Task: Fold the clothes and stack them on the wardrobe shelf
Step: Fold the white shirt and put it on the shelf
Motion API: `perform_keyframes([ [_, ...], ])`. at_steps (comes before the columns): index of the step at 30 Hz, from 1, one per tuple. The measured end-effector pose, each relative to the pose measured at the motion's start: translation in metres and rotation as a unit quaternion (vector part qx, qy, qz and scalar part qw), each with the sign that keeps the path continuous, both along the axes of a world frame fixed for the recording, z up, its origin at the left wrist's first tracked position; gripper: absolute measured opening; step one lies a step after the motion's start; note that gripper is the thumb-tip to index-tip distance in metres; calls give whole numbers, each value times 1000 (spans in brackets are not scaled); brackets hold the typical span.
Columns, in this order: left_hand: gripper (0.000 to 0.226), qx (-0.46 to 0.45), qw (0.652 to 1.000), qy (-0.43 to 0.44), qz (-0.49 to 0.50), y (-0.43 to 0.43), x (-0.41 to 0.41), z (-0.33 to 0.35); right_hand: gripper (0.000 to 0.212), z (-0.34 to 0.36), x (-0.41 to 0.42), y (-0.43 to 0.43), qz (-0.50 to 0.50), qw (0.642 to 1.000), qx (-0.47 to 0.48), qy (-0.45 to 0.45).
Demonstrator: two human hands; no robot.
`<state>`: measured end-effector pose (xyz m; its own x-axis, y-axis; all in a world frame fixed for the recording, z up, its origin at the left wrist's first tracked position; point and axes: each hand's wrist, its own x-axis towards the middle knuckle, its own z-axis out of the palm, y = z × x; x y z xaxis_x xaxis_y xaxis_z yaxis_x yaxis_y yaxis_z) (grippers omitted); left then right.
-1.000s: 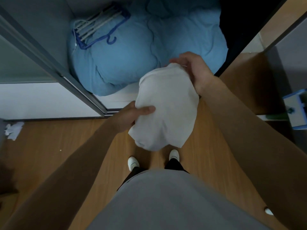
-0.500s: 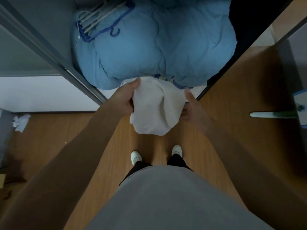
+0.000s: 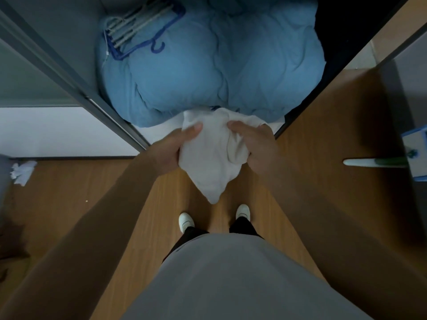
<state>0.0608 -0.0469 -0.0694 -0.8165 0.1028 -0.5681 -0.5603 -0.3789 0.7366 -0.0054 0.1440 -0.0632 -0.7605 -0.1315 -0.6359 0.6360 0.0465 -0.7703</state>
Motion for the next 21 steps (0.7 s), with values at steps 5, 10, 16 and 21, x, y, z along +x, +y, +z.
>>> perform_keyframes([
  [5, 26, -101, 993, 25, 61, 11, 9, -4, 53, 12, -14, 10, -15, 999, -38, -11],
  [10, 17, -103, 990, 18, 97, 11, -6, 7, 30, 8, 8, 25, 117, 986, 40, 108],
  [16, 34, -218, 958, -46, 181, -8, -13, 11, 25, 5, 6, 32, 54, 985, 75, 148],
  [21, 50, -197, 958, -39, 203, -9, -16, 2, 48, 6, 1, 30, 65, 972, 98, 201],
])
